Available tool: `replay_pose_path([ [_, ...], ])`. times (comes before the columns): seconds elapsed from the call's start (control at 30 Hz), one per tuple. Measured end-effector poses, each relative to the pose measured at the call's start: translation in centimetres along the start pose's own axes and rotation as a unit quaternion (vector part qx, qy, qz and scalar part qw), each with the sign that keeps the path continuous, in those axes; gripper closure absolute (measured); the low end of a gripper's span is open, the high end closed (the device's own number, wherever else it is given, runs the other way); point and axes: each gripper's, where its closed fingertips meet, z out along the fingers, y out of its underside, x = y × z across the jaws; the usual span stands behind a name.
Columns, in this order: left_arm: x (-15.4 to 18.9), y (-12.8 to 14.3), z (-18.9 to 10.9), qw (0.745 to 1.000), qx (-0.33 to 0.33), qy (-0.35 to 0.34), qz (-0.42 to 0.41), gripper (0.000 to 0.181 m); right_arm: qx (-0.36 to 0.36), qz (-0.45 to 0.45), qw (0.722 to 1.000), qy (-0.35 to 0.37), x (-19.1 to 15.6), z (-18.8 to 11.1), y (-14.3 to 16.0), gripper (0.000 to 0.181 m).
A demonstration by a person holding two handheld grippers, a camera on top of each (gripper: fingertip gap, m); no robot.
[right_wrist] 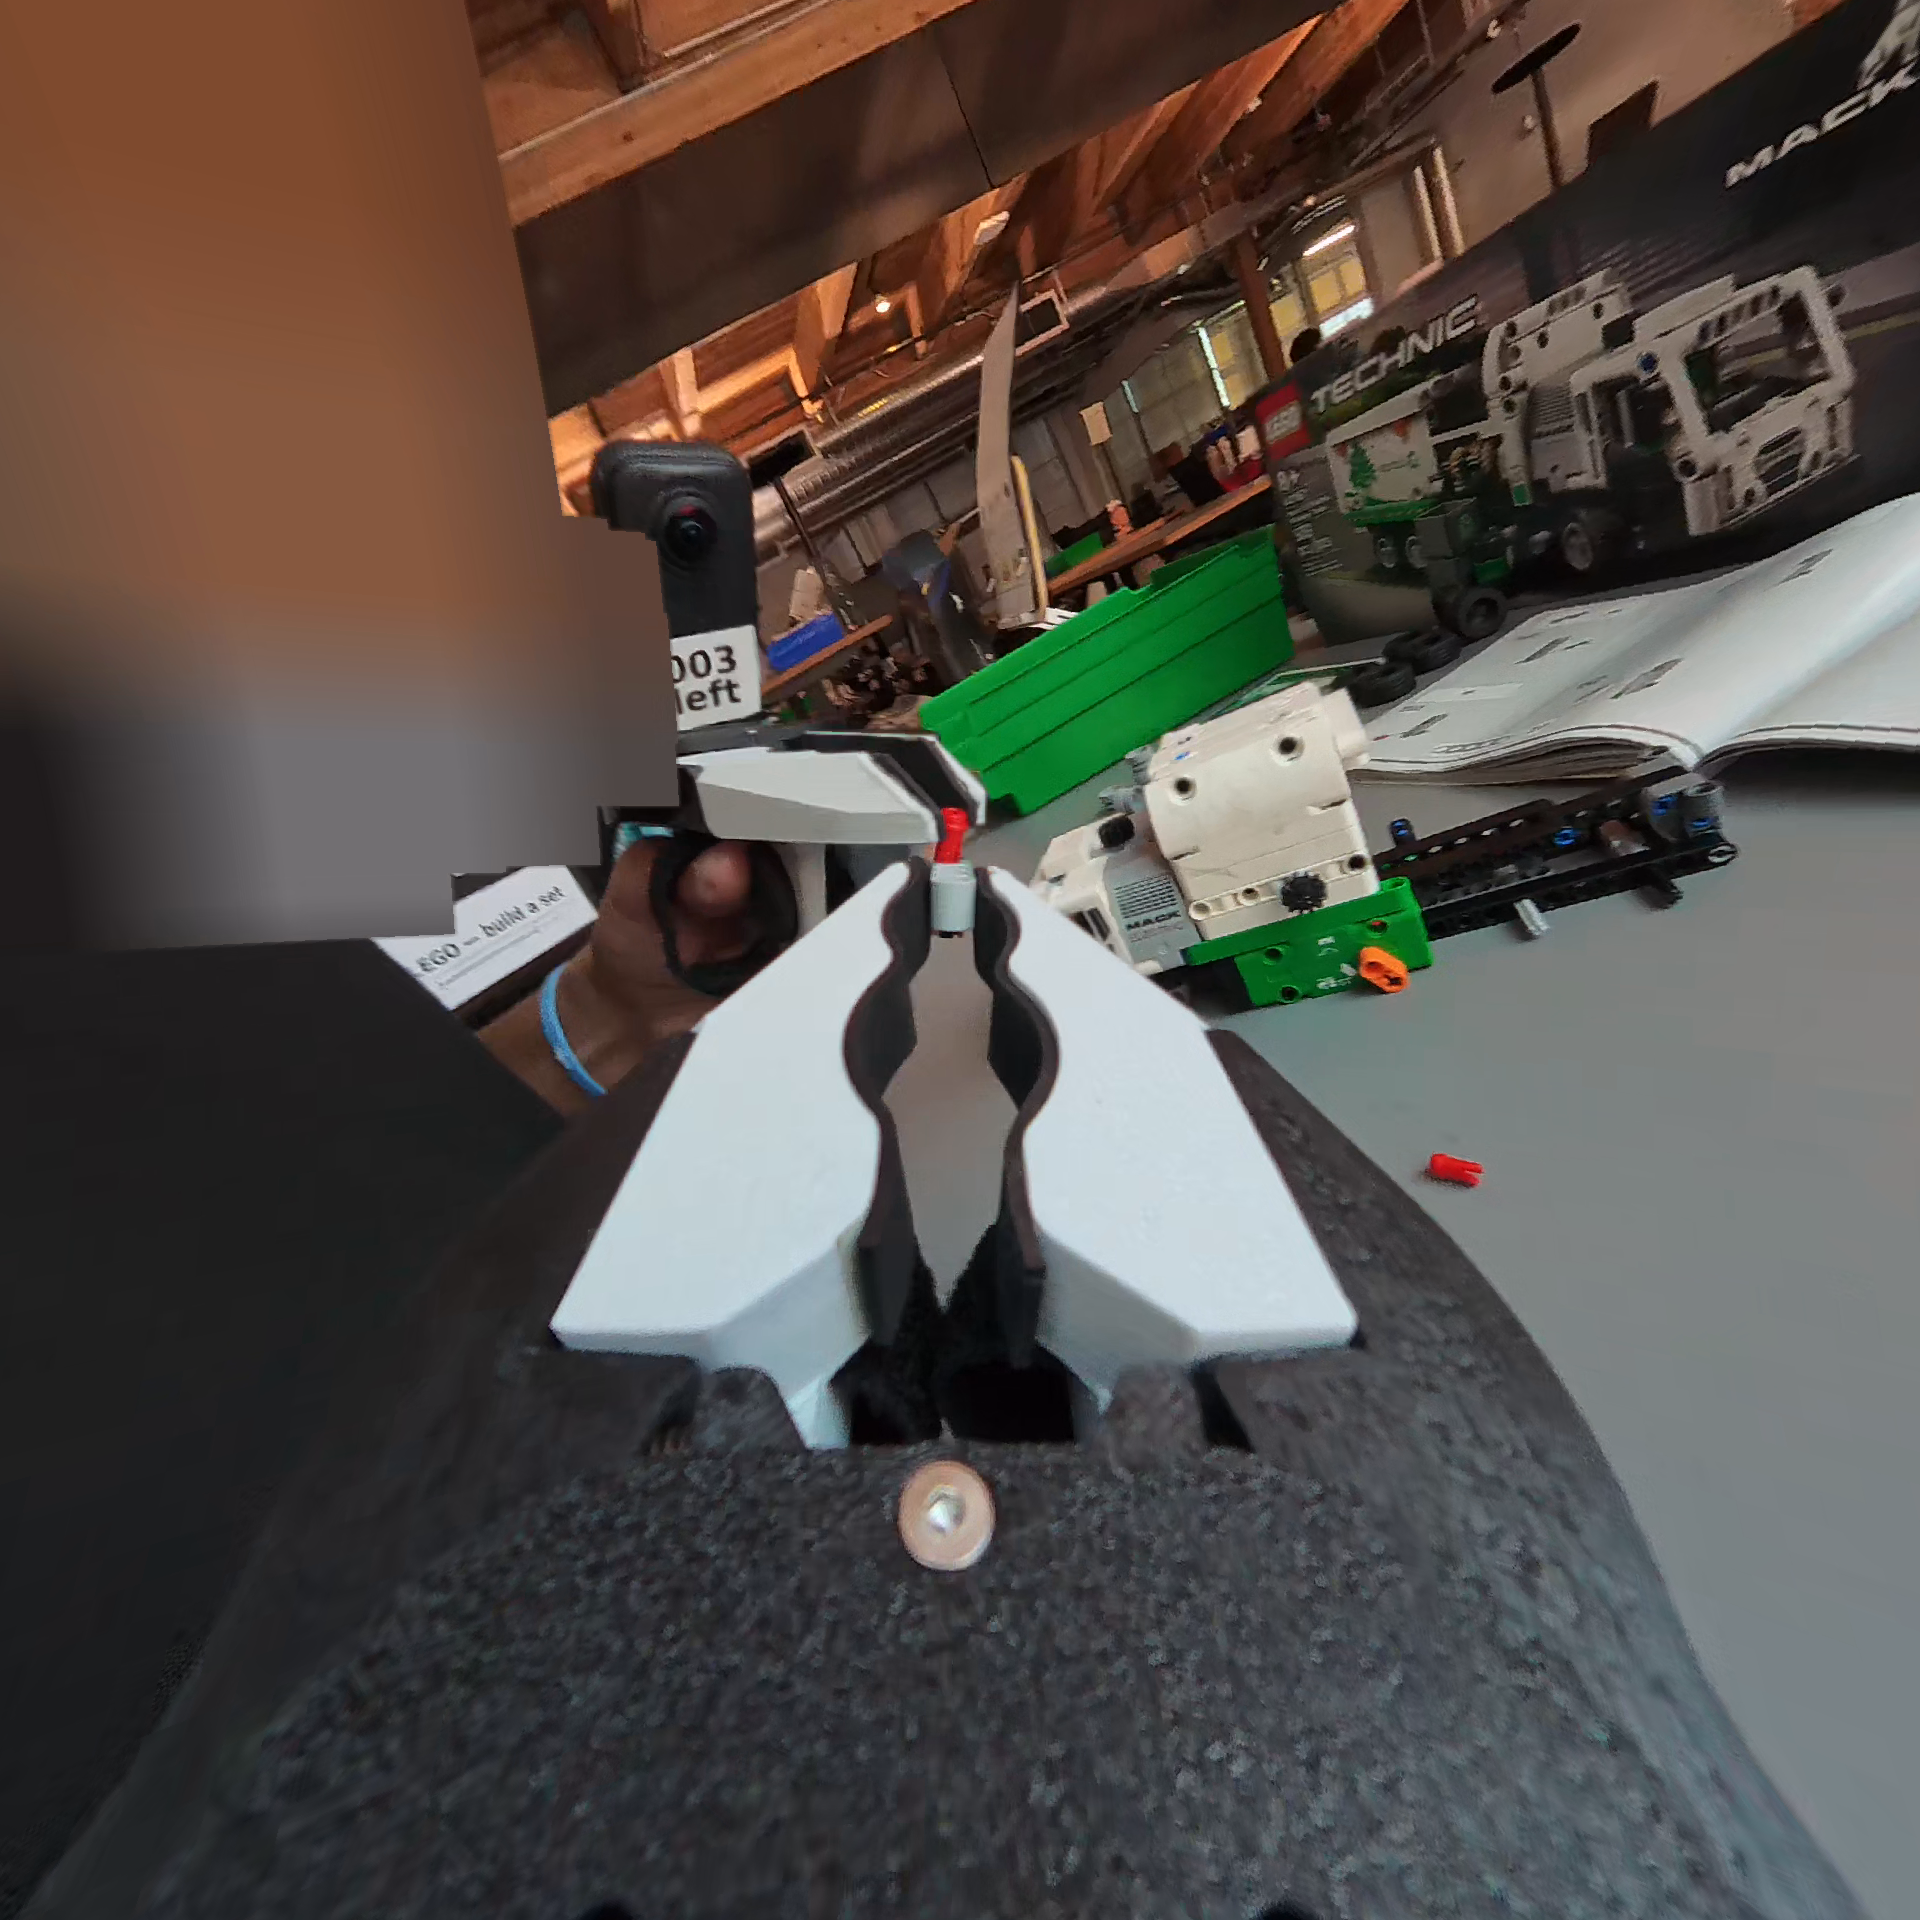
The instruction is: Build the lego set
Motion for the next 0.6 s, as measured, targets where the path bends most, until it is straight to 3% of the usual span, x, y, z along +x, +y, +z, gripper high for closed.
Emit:
replay_pose_path([
  [0.3, -0.6, -1.0, -0.2, 0.997, 0.071, -0.021, -0.031, 0.178, -0.014, -0.133, 0.986, 0.098, 0.5, -0.3, -0.5, 0.174],
  [0.4, -0.4, -1.2, 0.2, 0.993, 0.105, -0.019, -0.054, 0.178, -0.008, -0.148, 0.981, 0.124, 0.7, -0.2, -0.7, 0.175],
  [0.6, -0.4, -0.8, 0.9, 0.991, 0.113, -0.026, -0.061, 0.178, 0.0, -0.159, 0.977, 0.144, 0.7, -0.4, -0.9, 0.175],
])
